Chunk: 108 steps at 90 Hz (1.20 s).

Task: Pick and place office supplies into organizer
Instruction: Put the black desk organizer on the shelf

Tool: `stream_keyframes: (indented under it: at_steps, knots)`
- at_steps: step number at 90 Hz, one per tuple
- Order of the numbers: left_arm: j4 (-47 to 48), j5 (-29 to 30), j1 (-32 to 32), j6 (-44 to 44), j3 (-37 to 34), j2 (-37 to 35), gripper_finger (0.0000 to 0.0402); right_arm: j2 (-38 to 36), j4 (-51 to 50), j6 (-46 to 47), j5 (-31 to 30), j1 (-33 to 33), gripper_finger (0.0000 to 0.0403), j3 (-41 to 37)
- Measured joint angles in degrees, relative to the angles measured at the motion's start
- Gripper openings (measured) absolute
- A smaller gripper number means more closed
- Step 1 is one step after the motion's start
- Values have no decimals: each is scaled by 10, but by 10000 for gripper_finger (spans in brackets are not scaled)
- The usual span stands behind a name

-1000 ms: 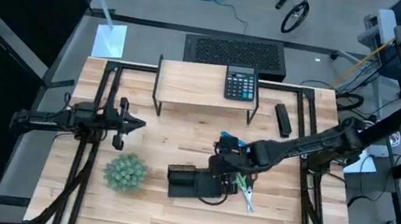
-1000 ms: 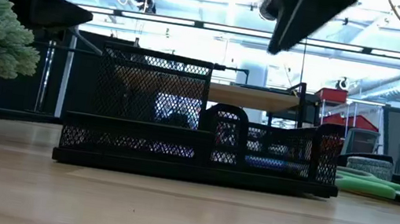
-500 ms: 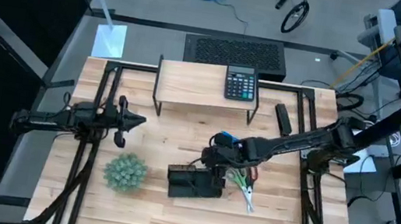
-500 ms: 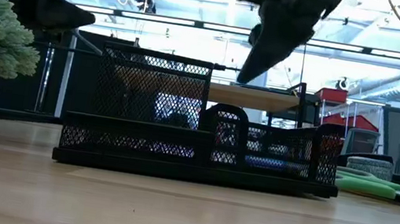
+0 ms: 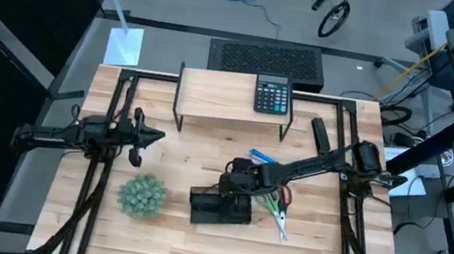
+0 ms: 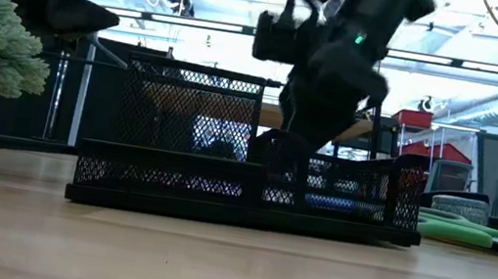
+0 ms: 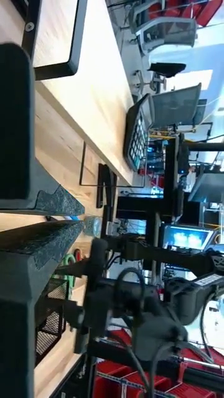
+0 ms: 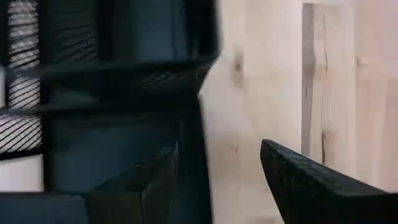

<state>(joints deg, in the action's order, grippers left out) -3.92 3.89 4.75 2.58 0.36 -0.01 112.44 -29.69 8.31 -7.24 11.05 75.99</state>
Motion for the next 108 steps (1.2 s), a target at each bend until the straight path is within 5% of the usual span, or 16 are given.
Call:
stream_keyframes:
  at_steps: [31, 56, 108]
  knots:
    - [5, 0, 0, 1, 0, 0, 10, 10, 11, 25, 0, -5, 142, 0]
    - [-2, 0, 0, 1, 0, 0, 10, 12, 20, 32, 31, -6, 10, -4]
    - [3, -3, 0, 61, 0, 0, 10, -50, 10, 73, 57, -18, 0, -5]
